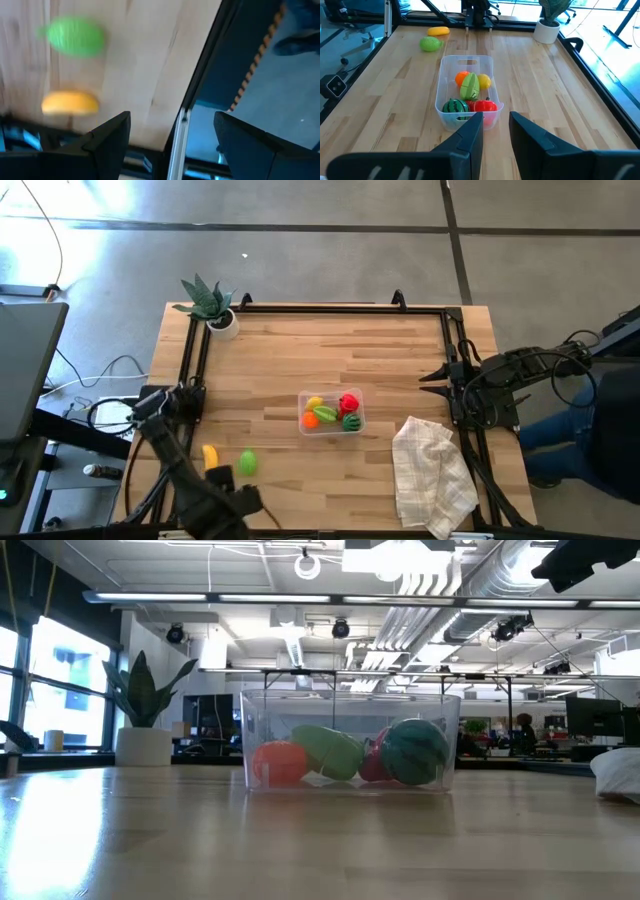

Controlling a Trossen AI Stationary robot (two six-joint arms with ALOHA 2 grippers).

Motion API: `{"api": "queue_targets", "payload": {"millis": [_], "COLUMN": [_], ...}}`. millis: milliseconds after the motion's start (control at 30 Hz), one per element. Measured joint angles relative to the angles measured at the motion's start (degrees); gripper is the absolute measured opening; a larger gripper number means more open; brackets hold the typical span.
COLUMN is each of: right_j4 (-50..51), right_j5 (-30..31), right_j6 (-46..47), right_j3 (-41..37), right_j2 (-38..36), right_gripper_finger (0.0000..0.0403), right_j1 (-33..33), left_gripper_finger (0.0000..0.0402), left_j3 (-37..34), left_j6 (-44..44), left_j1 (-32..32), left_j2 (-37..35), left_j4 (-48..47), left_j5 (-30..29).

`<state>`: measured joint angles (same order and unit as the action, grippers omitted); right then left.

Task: Pick and placing Produce into tupperware
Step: Put the green melon into the transparent bin

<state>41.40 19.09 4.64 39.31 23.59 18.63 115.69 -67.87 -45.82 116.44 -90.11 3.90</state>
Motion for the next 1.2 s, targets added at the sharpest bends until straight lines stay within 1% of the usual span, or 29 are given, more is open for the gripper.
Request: {"api": "queue_targets", "payload": {"millis": [67, 167, 333, 433, 567, 633, 733, 867, 933, 1067, 1133, 1200], "right_j4": [0.0, -0.01, -0.01, -0.01, -0.01, -0.01, -0.01, -0.01, -0.01, -0.01, -0.01, -0.01], "right_j5": [0.0, 0.0, 0.0, 0.0, 0.0, 0.0, 0.0, 0.0, 0.0, 0.0, 0.0, 0.0], "right_j6": [0.0, -0.02, 0.0, 0.0, -0.01, 0.0, 0.0, 0.0, 0.0, -0.02, 0.0, -0.01], "right_j3": [0.0, 0.0, 0.0, 0.0, 0.0, 0.0, 0.0, 0.0, 0.0, 0.0, 0.0, 0.0], "right_j2": [0.0, 0.0, 0.0, 0.02, 0.02, 0.02, 0.02, 0.02, 0.02, 0.02, 0.02, 0.02], "right_gripper_finger": [0.0084, 0.0084, 0.0084, 0.0084, 0.0084, 0.0084, 0.0084, 0.0084, 0.0084, 0.0084, 0.0084, 0.0084], "right_j1": [0.0, 0.0, 0.0, 0.0, 0.0, 0.0, 0.0, 0.0, 0.0, 0.0, 0.0, 0.0], "left_gripper_finger": [0.0275, 0.0275, 0.0275, 0.0275, 0.0275, 0.0275, 0.0275, 0.0275, 0.0275, 0.0275, 0.0275, 0.0275], "left_j3": [-1.07, -1.74, -1.74, -2.44, -5.57, -8.51, -14.41, -24.39, -30.03, -40.47, -43.8, -45.74], "left_j6": [-2.99, -7.36, -17.93, -26.03, -36.72, -37.4, -37.41, -37.47, -37.45, -37.05, -37.46, -37.5], "left_j1": [-2.4, -5.91, -12.79, -16.81, -20.57, -21.05, -19.64, -15.46, -12.98, -7.1, -3.68, -0.25], "left_j2": [0.0, -0.15, -0.26, -0.52, -2.15, -3.85, -8.04, -15.17, -19.75, -28.17, -30.97, -32.65], "left_j4": [0.07, 0.07, 0.07, 0.11, 0.18, 0.1, 0.14, 1.79, 7.12, 18.73, 20.92, 21.63], "left_j5": [0.09, -1.61, -8.32, -10.83, -11.56, -11.9, -12.45, -13.15, -14.13, -19.87, -19.85, -17.65]}}
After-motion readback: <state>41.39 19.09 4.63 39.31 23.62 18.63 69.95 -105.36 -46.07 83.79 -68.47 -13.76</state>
